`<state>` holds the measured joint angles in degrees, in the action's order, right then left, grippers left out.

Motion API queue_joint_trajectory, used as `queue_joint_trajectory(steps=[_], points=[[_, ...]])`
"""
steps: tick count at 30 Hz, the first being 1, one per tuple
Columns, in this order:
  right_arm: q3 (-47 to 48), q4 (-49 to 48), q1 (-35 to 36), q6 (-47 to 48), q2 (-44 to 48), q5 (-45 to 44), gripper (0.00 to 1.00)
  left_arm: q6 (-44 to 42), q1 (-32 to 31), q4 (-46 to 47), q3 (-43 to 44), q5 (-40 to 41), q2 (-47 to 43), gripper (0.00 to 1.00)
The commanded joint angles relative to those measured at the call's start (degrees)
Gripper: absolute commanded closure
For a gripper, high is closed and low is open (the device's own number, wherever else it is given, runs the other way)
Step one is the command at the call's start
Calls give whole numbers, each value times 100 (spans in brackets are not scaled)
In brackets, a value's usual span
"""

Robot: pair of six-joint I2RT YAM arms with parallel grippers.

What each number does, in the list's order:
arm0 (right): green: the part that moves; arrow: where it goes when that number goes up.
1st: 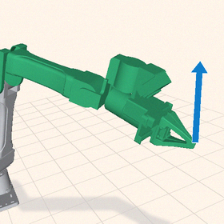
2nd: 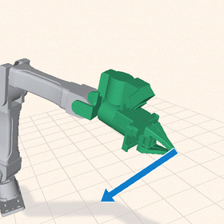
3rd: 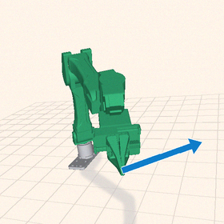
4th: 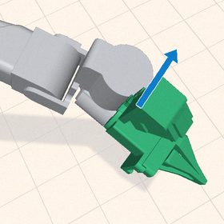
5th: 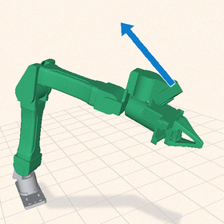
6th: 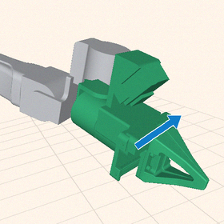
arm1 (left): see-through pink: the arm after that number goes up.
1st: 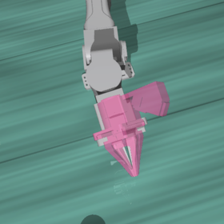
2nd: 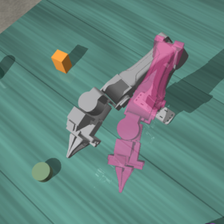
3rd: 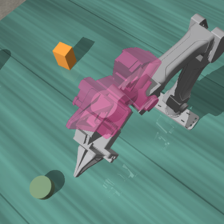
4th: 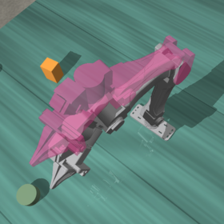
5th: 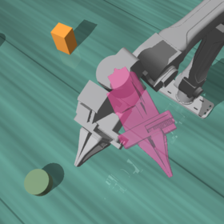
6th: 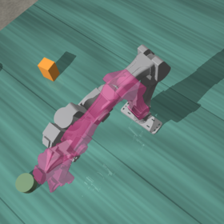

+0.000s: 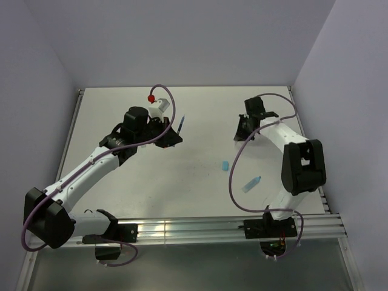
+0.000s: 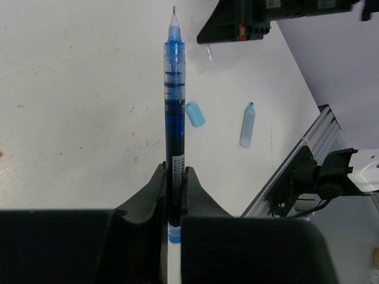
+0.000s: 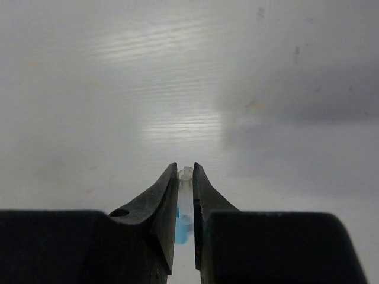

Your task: Insert the pens into the pen caps

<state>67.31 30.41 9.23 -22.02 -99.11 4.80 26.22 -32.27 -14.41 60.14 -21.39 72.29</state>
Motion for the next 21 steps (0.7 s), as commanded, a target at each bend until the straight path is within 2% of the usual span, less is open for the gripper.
queue_joint_trajectory(steps=[1,5,9,14,17,21], points=[[54,-737,78,-591,1094,1012,100,164,19,710,-160,-409,-84,100],[63,-1798,140,-1215,1868,1813,100,621,19,1379,-266,-875,-66,100],[-42,-2811,140,-1989,2457,2235,100,946,-147,1811,-73,-561,-14,100],[-429,-4146,149,-2939,3133,2341,100,946,-797,2099,480,187,329,100],[-639,-4577,149,-3141,3354,2298,100,1175,-921,2460,490,310,557,100],[-1035,-4966,166,-3282,3801,2105,100,1281,-1018,2996,95,390,585,100]])
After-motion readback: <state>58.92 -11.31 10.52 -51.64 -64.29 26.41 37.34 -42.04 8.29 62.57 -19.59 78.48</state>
